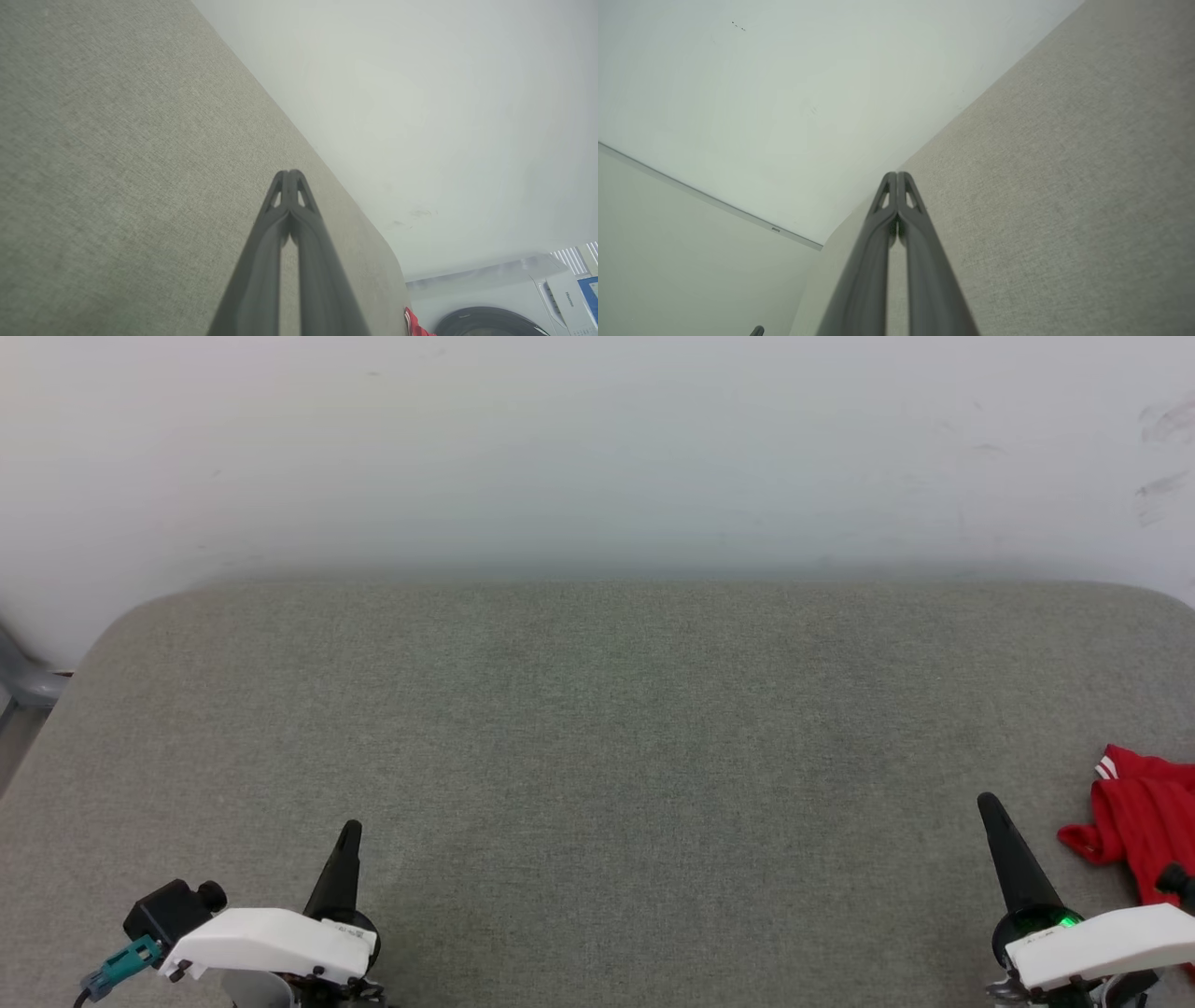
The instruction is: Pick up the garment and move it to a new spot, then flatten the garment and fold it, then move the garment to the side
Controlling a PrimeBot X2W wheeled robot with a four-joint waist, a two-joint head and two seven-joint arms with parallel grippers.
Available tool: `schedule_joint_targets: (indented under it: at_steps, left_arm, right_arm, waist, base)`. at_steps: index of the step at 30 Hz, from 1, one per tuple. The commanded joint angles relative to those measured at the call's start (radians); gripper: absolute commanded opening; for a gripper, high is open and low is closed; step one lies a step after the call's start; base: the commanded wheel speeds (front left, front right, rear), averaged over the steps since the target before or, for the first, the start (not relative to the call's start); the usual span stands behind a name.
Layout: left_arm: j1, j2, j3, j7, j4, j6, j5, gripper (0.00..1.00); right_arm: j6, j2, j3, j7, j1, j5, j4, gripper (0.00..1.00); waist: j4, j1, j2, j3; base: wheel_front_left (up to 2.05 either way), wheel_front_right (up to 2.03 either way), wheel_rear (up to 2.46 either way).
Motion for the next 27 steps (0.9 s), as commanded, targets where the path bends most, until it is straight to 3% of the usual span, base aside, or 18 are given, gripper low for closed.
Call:
schedule_joint_targets:
  at_steps: [1,27]
  left_arm:
    - [-0.026,-0.001,0.011,0.005,-0.006,-0.008,-0.022,0.00]
    - [-0.049,-0.043,0.087,0.074,0.013,-0.057,-0.244,0.00]
  right_arm:
    - [0.000,-0.005,-0.001,-0.004,-0.029,0.029,0.000,0.00]
    - [0.000,-0.005,-0.003,-0.005,-0.085,0.302,0.090,0.00]
  waist:
    - [0.000,-0.0001,0.0000,0.000]
    - [-0.007,-0.0001,0.0000,0.012]
  base:
    - [0.00,0.00,0.00]
    - [0.00,0.00,0.00]
